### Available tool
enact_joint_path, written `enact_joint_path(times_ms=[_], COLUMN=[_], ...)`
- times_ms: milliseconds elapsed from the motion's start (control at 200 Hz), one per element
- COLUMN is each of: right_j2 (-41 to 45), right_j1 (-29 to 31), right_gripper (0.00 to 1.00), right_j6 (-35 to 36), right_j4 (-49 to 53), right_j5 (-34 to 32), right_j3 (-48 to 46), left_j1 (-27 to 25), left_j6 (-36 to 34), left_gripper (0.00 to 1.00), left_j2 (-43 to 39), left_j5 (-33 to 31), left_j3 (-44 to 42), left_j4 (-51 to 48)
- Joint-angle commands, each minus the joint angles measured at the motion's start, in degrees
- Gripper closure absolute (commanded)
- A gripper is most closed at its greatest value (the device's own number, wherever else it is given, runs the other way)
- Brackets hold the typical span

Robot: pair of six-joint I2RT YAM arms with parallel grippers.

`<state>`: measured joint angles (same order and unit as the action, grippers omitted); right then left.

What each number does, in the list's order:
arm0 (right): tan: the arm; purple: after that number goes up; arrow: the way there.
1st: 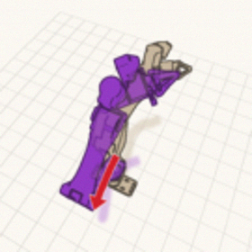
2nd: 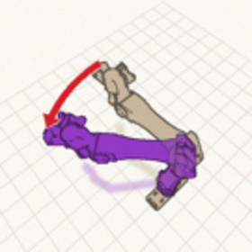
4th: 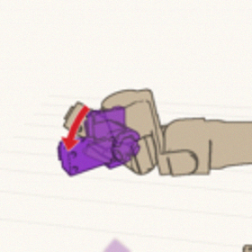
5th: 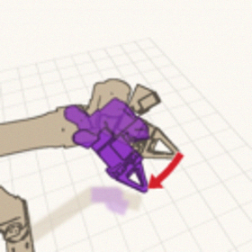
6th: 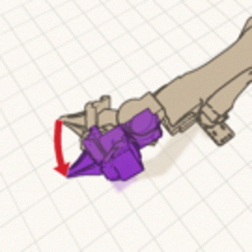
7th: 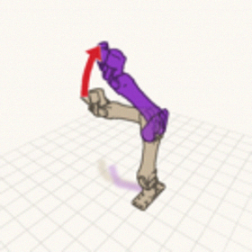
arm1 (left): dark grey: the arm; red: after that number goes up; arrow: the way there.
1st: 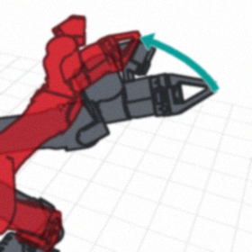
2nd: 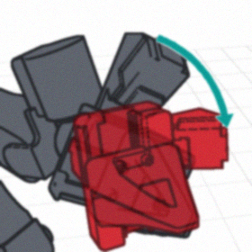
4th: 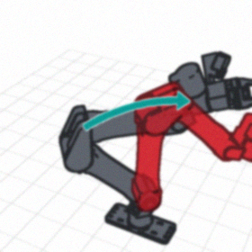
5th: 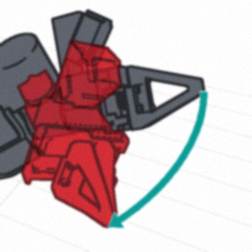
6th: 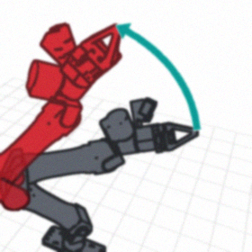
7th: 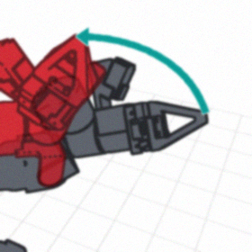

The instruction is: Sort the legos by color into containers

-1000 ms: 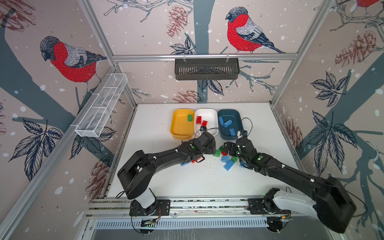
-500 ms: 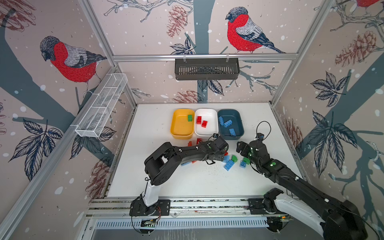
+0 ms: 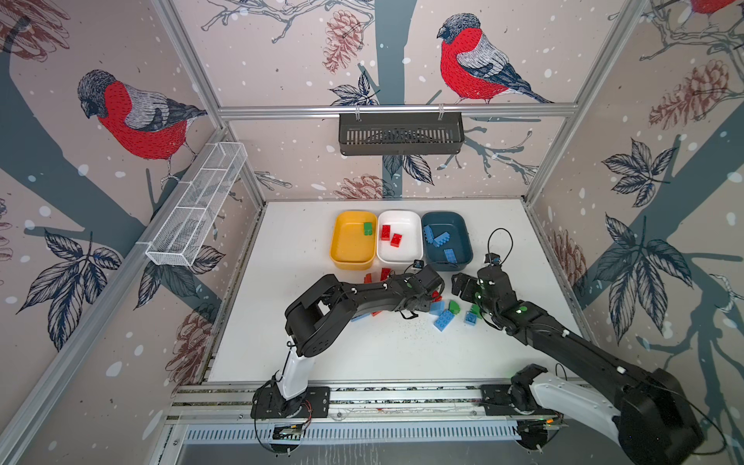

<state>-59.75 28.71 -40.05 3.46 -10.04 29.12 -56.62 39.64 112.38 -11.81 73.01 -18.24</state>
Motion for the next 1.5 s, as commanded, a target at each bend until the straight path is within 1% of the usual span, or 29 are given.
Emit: enact_joint_path(times_ms=[0, 75, 150, 205, 280, 325, 360, 425, 475, 535, 630, 690, 795, 890, 995, 1131, 1251, 1391, 1496], right_j2=[-1.78, -3.35, -5.29, -7.08, -9.58, -11.31, -11.79, -15.65, -17.83, -20.75, -24.05, -25.62, -28.06, -30.00, -31.77, -33.84, -35.75, -37.88, -39.19], right_j1=[0.11, 0.11, 0.20, 0.23, 0.20, 0.50, 0.71, 1.22, 1.36, 1.37, 1.65, 1.89, 2.29, 2.80, 3.99, 6.11, 7.57, 8.87, 9.89], right_gripper=[0.10, 0.10, 0.10, 0.09, 0.09, 0.09, 0.09, 0.09, 0.11, 0.13, 0.16, 0.17, 0.19, 0.20, 0.20, 0.21, 0.22, 0.25, 0.30], right_j6=[2.39, 2.89, 4.17, 5.48, 7.25, 6.99, 6.75, 6.81, 7.58, 9.09, 10.81, 11.74, 13.09, 13.97, 15.28, 16.26, 16.32, 17.62, 18.19], right_j4=[-1.79, -1.88, -2.52, -3.26, -4.83, -4.81, -4.68, -3.89, -3.05, -1.96, -0.59, 0.27, 1.37, 2.53, 3.61, 5.89, 7.81, 9.67, 10.74], right_j5=[3.03, 4.20, 6.65, 9.45, 15.69, 16.50, 15.99, 14.32, 14.06, 15.47, 16.84, 16.57, 16.08, 15.60, 13.79, 9.30, 4.90, 3.53, 2.84], right_j3=[0.82, 1.49, 2.19, 2.88, 3.92, 5.04, 5.71, 7.19, 8.62, 10.17, 12.55, 13.68, 15.36, 16.69, 18.07, 20.36, 22.06, 23.90, 24.87], left_j1=[0.02, 0.57, 2.39, 4.97, 9.87, 12.78, 14.81, 18.99, 21.83, 25.14, 28.94, 30.90, 32.72, 33.24, 33.24, 33.24, 33.24, 33.24, 33.24], left_j6=[1.09, 1.08, 0.21, -0.41, -0.20, -0.36, -0.53, -0.87, -0.93, -1.23, -0.99, -1.07, -1.27, -1.53, -1.71, -1.81, -2.12, -2.56, -3.13], left_gripper=[0.54, 0.54, 0.54, 0.54, 0.53, 0.53, 0.53, 0.52, 0.51, 0.51, 0.51, 0.50, 0.47, 0.44, 0.34, 0.21, 0.04, 0.03, 0.03], left_j2=[-4.01, -7.89, -12.01, -14.37, -16.78, -17.95, -18.73, -19.23, -19.09, -18.45, -16.54, -15.17, -12.63, -10.87, -10.72, -13.72, -17.71, -23.43, -26.82], left_j5=[-3.55, -6.89, -10.20, -11.30, -11.66, -11.40, -10.85, -9.32, -7.21, -4.81, -2.33, -0.93, 0.43, 1.68, 2.39, 3.59, 3.90, 3.07, 2.70], left_j3=[-2.42, -4.20, -5.57, -6.46, -7.79, -8.40, -9.07, -10.13, -10.55, -10.53, -9.35, -8.15, -5.54, -3.17, -1.69, -3.69, -7.26, -11.96, -14.36], left_j4=[2.26, 2.49, 2.64, 2.60, 3.21, 4.03, 5.40, 8.28, 10.28, 12.14, 13.15, 13.14, 12.12, 10.75, 9.54, 10.76, 12.04, 13.32, 12.99])
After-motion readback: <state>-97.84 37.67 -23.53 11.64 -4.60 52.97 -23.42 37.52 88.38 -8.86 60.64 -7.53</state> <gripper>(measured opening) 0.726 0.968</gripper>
